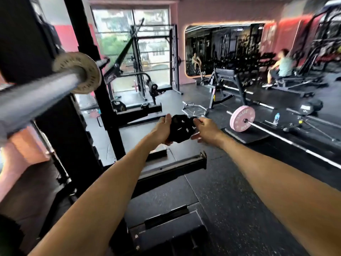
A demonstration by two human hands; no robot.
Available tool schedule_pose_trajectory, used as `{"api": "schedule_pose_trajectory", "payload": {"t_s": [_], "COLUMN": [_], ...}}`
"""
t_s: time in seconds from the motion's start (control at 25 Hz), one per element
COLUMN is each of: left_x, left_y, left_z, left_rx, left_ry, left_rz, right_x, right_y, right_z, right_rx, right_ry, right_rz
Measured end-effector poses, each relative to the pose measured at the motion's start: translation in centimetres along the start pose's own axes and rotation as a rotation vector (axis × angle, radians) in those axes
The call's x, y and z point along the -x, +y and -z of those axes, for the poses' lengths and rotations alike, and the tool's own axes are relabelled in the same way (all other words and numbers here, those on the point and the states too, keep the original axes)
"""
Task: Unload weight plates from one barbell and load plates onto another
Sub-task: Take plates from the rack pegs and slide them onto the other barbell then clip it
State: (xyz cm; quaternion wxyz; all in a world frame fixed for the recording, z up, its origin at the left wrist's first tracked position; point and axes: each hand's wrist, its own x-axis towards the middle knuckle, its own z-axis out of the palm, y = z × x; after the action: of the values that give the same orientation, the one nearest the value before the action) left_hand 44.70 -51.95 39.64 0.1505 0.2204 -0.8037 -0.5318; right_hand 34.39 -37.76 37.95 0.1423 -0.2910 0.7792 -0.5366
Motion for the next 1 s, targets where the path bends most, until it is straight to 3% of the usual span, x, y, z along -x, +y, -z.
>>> {"api": "schedule_pose_trajectory", "payload": {"t_s": [0.28, 0.64, 0.88, 1.0], "left_x": [10.3, 23.5, 31.4, 33.0], "left_y": [8.6, 12.2, 12.4, 11.9], "left_z": [4.6, 8.1, 12.1, 14.7], "left_rx": [0.031, 0.205, 0.263, 0.292], "left_ry": [0.063, 0.027, 0.282, 0.290], "left_rz": [-0.007, -0.062, -0.041, -0.055], "right_x": [9.4, 20.9, 26.4, 27.7], "right_y": [-10.7, -18.2, -22.6, -24.2], "right_z": [1.5, 1.2, -2.4, -4.6], "right_rx": [-0.046, -0.061, -0.054, -0.054], "right_ry": [0.048, 0.014, -0.042, -0.062], "right_rz": [0.124, 0.271, 0.364, 0.398]}}
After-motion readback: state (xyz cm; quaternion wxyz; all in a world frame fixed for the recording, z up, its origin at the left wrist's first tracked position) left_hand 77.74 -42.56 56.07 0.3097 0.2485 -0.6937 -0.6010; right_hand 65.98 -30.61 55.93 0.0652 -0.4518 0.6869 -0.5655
